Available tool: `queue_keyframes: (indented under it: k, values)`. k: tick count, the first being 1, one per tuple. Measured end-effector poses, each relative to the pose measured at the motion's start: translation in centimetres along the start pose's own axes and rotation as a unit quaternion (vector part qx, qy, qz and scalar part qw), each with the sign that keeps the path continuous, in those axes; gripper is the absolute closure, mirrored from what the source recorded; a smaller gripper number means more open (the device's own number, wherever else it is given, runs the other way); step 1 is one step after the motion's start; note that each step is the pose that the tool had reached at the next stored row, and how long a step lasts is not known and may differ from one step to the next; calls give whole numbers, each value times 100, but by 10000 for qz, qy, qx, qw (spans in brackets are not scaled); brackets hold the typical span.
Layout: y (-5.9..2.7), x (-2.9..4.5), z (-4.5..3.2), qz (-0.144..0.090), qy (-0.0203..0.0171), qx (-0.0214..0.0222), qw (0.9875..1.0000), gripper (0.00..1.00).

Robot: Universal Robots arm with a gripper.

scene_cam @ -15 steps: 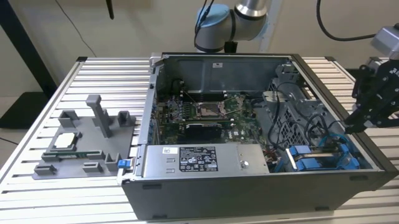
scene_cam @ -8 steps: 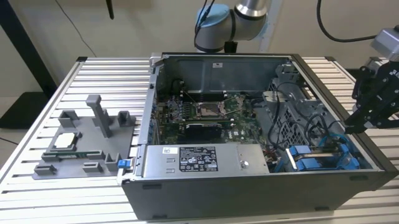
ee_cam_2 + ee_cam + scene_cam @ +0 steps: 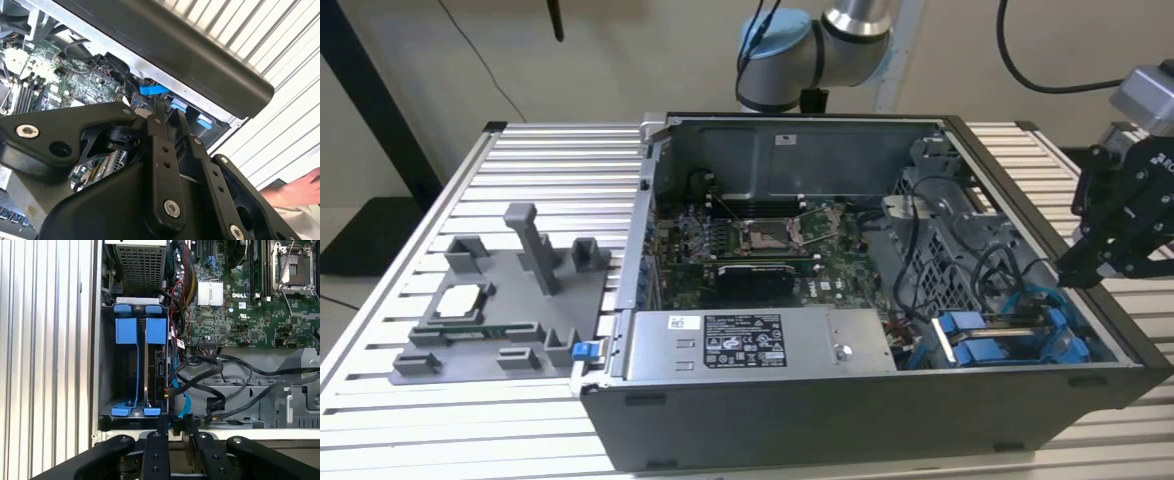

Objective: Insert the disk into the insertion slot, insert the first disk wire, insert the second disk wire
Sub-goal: 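Insert the second disk wire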

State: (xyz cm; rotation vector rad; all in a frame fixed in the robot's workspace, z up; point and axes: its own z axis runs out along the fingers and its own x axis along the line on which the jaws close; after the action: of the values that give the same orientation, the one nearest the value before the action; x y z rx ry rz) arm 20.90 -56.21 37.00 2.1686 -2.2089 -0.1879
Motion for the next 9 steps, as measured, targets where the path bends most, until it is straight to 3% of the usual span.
queue_keyframes:
  k: [8, 9]
  values:
    - [-2, 1, 22, 0, 0, 0, 10000, 0]
    - [-1, 2, 22, 0, 1, 0, 10000, 100]
